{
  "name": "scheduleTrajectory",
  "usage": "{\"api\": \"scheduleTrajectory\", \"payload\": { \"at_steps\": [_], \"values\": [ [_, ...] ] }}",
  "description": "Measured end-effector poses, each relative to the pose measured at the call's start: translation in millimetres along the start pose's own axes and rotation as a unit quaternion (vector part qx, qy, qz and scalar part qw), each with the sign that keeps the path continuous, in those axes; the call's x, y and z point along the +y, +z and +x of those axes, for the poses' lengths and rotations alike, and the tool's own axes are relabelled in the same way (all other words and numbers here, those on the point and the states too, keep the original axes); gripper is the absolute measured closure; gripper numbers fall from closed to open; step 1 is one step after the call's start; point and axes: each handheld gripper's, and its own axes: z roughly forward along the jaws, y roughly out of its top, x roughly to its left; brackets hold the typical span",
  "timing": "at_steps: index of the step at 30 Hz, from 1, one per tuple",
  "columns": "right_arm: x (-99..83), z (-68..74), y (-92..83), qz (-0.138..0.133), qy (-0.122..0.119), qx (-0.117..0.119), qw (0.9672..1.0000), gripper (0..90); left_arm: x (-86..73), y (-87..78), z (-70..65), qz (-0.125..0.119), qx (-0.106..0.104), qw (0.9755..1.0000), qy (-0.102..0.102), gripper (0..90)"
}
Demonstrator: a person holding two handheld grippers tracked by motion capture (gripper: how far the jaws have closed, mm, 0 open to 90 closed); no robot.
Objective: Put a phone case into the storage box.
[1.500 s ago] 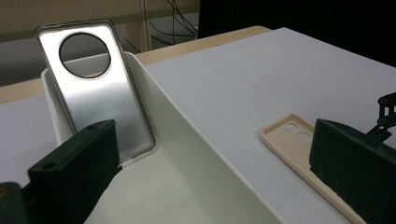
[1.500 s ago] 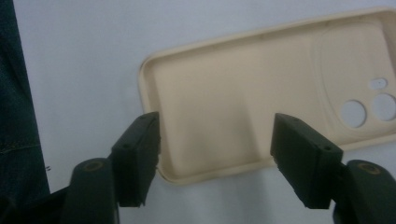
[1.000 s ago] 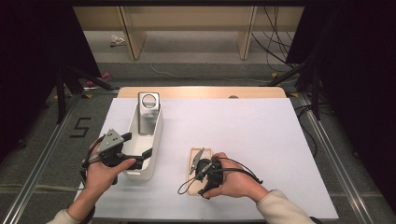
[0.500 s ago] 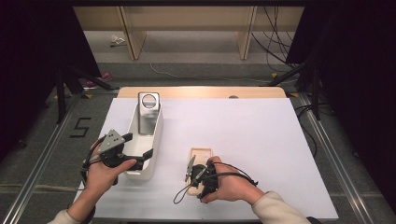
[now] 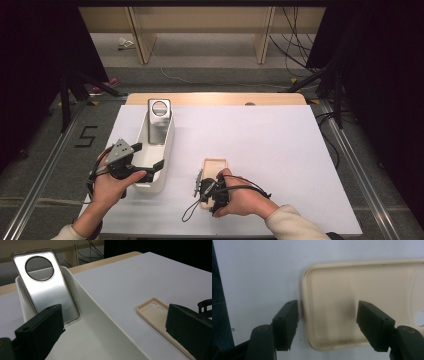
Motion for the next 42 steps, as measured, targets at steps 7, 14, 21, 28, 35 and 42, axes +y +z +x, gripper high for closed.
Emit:
{"api": "scheduleTrajectory", "payload": {
  "at_steps": [7, 14, 21, 28, 35, 42],
  "values": [
    [0.5, 0.6, 1.1, 0.006, -0.009, 0.007, 0.9999, 41.2, -0.2, 0.4, -0.4, 0.001, -0.002, 1.0, 0.001, 1.2],
    [1.7, 3.0, 0.2, 0.008, -0.018, 0.02, 0.9996, 53.2, -0.4, 0.8, -0.8, 0.002, -0.002, 1.0, 0.001, 1.3],
    [2.6, 6.3, -1.0, 0.011, -0.034, 0.026, 0.999, 64.7, -0.5, 1.1, -1.1, 0.002, -0.004, 1.0, 0.002, 1.5],
    [1.9, 6.6, -1.1, 0.01, -0.039, 0.023, 0.9989, 69.4, -0.9, 1.5, -1.6, 0.004, -0.004, 1.0, 0.002, 1.7],
    [2.3, 7.9, -2.3, 0.015, -0.047, 0.027, 0.9984, 75.4, -0.9, 1.4, -1.6, 0.004, -0.004, 1.0, 0.002, 1.8],
    [1.8, 9.0, -3.4, 0.019, -0.049, 0.045, 0.9976, 85.4, -1.3, 1.7, -1.6, 0.004, -0.004, 1.0, 0.002, 1.9]
  ]
}}
